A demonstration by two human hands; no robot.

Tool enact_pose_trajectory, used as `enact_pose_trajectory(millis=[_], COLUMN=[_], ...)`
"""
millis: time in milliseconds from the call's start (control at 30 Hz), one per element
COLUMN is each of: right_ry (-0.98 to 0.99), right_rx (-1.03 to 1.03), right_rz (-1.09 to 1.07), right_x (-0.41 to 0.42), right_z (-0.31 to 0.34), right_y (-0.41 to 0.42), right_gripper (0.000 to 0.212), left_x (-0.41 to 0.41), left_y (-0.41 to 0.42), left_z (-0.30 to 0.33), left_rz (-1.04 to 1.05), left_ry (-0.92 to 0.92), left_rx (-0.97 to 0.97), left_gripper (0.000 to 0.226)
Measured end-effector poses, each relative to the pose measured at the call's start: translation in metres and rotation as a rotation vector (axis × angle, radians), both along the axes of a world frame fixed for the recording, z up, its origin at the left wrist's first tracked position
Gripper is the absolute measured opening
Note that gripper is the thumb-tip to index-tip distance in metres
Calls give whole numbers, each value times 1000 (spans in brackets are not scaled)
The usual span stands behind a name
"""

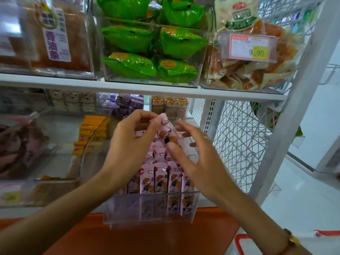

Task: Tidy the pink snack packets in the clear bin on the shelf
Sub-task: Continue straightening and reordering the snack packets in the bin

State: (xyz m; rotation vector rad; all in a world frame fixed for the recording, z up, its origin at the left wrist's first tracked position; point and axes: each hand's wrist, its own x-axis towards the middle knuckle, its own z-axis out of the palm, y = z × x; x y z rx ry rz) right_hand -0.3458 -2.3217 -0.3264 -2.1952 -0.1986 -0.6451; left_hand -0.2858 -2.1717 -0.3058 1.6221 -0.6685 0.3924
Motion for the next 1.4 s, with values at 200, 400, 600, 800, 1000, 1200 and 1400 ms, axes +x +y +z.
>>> enact_pose_trajectory(millis=[200, 400, 600, 800, 1000, 1200, 1400], right_ry=[81, 292, 324, 326, 188, -5, -63], right_rx=[47, 580, 631, 740, 627, 419, 341], right_rz=[132, 152, 195, 330, 64, 30, 243], right_x=[10, 25, 28, 26, 23, 19, 10], right_z=[3, 6, -2, 6, 1, 1, 8], right_y=[30, 32, 36, 28, 25, 30, 21], right_gripper=[41, 43, 48, 32, 38, 39, 31], left_x=[-9, -12, -13, -9, -6, -6, 0], left_y=[16, 25, 24, 22, 18, 16, 26], left_z=[-14, -30, -30, -32, -40, -35, -28], left_rz=[-46, -36, -15, -109, -85, -13, -49], left_ry=[58, 38, 13, 87, 66, 19, -98], left_rx=[-140, 62, 49, 0, 197, 119, 32], left_gripper=[16, 45, 43, 34, 42, 40, 41])
